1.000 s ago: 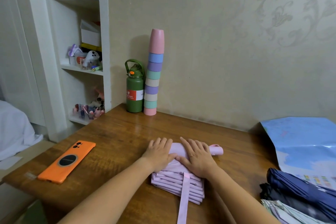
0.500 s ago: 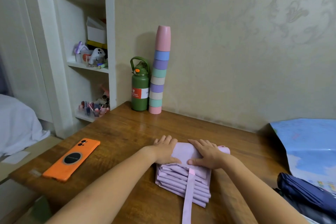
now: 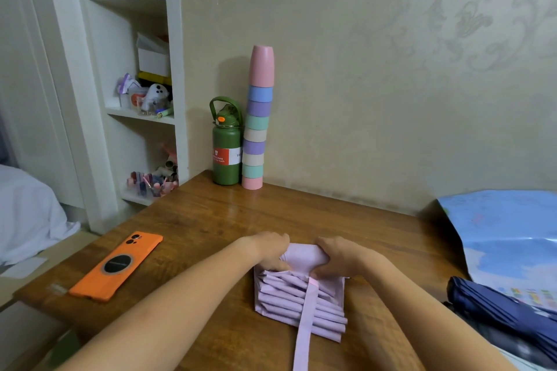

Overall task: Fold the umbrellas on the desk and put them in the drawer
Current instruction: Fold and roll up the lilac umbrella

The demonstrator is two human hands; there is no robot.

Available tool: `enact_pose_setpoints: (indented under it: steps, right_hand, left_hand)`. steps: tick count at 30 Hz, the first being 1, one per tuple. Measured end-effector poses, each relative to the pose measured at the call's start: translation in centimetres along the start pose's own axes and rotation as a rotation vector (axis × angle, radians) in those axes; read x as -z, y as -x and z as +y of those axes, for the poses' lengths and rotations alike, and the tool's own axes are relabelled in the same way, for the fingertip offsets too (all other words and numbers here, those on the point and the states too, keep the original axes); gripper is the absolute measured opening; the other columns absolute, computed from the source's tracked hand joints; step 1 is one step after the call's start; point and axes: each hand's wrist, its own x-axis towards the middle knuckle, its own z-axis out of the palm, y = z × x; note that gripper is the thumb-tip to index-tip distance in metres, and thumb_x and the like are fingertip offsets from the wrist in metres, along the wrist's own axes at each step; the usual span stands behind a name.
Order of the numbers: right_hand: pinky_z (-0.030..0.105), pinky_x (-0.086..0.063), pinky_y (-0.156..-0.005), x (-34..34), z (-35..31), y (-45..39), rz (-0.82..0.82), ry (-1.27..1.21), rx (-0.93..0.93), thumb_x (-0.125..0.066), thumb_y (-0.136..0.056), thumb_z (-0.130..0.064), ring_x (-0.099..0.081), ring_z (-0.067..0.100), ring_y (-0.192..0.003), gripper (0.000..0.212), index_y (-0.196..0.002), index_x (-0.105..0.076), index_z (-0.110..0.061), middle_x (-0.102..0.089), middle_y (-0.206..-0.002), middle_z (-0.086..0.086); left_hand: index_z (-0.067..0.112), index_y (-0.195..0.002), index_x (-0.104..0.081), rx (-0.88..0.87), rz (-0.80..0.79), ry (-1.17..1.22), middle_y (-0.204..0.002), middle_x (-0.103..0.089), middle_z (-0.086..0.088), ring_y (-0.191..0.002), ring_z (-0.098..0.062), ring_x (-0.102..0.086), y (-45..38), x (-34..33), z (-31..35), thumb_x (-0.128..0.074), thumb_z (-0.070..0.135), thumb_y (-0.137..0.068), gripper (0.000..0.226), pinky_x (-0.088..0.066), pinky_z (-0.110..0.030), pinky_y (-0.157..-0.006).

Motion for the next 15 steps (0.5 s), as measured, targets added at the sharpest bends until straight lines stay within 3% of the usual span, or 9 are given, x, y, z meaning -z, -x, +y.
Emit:
enact_pose_setpoints:
  steps: [8,15]
  right_hand:
    - [0.040,-0.052,-0.080,0.2,-1.0,3.2,0.091,0.055,0.056,-0.074,-0.079,-0.058,-0.061,0.023,-0.092,0.051,-0.110,-0.062,-0.020,-0.068,-0.107,0.002]
    - [0.035,-0.044,-0.064,3.3,-2.0,6.0,0.142,0.020,0.081,-0.079,-0.075,-0.056,-0.057,0.020,-0.078,0.038,-0.081,-0.054,-0.028,-0.063,-0.083,-0.005]
  left_hand:
    - [0.013,-0.107,-0.057,-0.110,0.048,0.020,-0.105,-0.064,-0.006,-0.094,-0.027,-0.059,2.9,-0.1,0.3,-0.075,0.058,-0.085,0.054,-0.046,-0.041,-0.076]
    - [0.020,-0.116,-0.058,-0.072,-0.007,0.131,-0.114,-0.065,0.000,-0.100,-0.021,-0.062,5.5,2.5,1.1,-0.083,0.067,-0.068,0.071,-0.055,-0.046,-0.091]
